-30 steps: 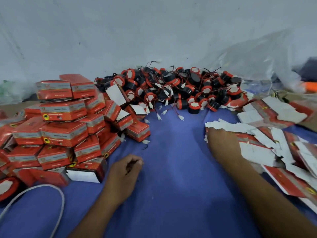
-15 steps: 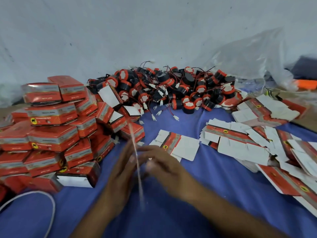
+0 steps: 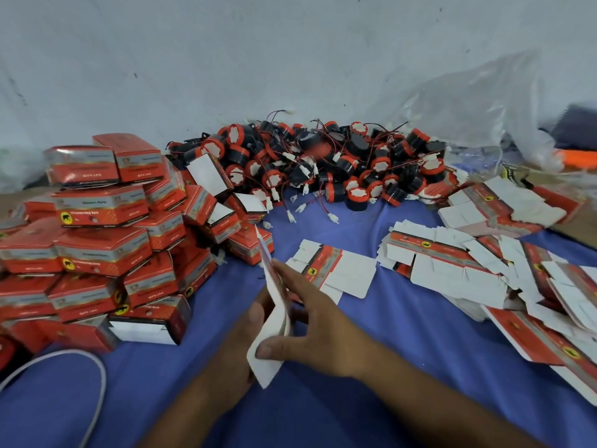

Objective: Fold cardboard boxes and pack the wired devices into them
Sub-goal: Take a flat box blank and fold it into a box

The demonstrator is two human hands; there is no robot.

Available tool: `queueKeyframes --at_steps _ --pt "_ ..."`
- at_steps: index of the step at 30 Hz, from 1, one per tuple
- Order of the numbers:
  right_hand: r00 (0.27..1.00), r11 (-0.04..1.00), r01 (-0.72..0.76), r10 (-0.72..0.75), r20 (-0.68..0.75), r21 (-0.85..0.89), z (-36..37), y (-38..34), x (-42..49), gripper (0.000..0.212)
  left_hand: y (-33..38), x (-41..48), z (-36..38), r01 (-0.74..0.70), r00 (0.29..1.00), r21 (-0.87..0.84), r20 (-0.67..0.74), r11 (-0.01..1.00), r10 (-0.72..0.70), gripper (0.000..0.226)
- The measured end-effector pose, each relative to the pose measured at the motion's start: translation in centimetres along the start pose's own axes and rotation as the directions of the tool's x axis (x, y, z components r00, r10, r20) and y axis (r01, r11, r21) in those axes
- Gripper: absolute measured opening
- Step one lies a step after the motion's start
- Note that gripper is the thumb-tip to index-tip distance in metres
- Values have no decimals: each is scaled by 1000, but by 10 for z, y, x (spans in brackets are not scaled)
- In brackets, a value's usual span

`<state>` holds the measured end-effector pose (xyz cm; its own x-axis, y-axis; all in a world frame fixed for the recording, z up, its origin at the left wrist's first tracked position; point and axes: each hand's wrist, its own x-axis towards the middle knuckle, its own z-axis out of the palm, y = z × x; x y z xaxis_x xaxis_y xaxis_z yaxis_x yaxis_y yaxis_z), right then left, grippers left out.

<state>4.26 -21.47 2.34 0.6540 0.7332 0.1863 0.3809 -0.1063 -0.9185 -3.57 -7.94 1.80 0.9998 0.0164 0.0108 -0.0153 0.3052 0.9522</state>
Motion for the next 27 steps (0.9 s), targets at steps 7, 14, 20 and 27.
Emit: queueKeyframes --at_steps 7,14,20,27 --pt "997 996 60 -62 -35 -73 -7 7 0 74 3 10 -17 -65 998 -27 -1 998 65 71" --pt "982 860 101 -167 -89 -500 -2 2 -1 59 3 10 -14 -161 974 301 -106 940 201 60" --pt "975 827 53 -165 -152 -560 5 -7 1 67 15 7 -14 -175 984 185 2 967 178 64" --pt "973 962 -165 195 -123 217 4 -6 8 52 14 11 -8 -88 978 -35 -195 996 80 72"
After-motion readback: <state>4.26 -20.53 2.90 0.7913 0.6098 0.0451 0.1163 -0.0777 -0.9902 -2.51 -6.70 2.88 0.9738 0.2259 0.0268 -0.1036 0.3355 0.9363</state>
